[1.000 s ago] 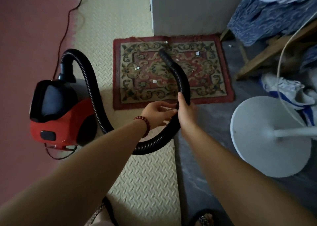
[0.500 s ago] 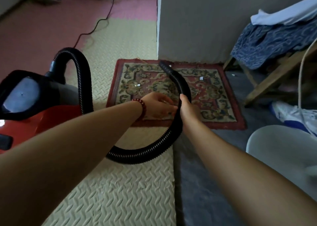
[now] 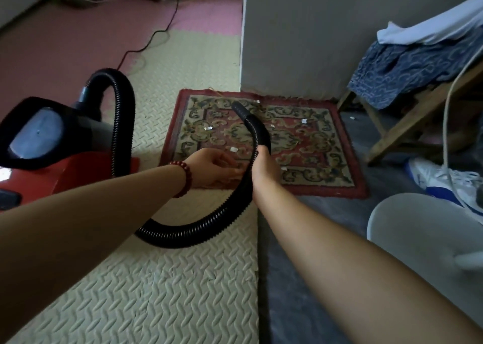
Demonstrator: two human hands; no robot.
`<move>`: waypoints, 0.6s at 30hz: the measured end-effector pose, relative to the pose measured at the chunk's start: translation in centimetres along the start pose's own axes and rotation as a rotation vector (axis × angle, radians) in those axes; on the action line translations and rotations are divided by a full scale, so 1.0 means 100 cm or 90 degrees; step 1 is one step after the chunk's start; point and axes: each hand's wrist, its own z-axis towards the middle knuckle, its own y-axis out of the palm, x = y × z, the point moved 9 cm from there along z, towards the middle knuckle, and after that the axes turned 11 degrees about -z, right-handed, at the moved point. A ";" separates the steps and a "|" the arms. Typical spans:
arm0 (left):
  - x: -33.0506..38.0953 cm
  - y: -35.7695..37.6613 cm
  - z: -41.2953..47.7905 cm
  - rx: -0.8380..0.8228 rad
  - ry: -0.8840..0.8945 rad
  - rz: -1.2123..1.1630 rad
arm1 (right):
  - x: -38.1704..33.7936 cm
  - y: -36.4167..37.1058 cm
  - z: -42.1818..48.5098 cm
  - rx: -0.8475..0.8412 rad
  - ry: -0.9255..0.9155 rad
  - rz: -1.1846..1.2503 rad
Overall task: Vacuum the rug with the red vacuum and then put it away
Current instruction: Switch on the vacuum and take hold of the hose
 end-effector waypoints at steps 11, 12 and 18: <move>-0.005 -0.046 -0.047 -0.018 -0.014 0.331 | -0.003 0.075 -0.046 -0.053 -0.068 -0.040; -0.004 -0.050 -0.051 -0.014 -0.016 0.325 | -0.005 0.082 -0.051 -0.052 -0.082 -0.049; 0.007 -0.087 -0.071 0.011 0.000 0.462 | -0.004 0.108 -0.070 -0.044 -0.093 -0.085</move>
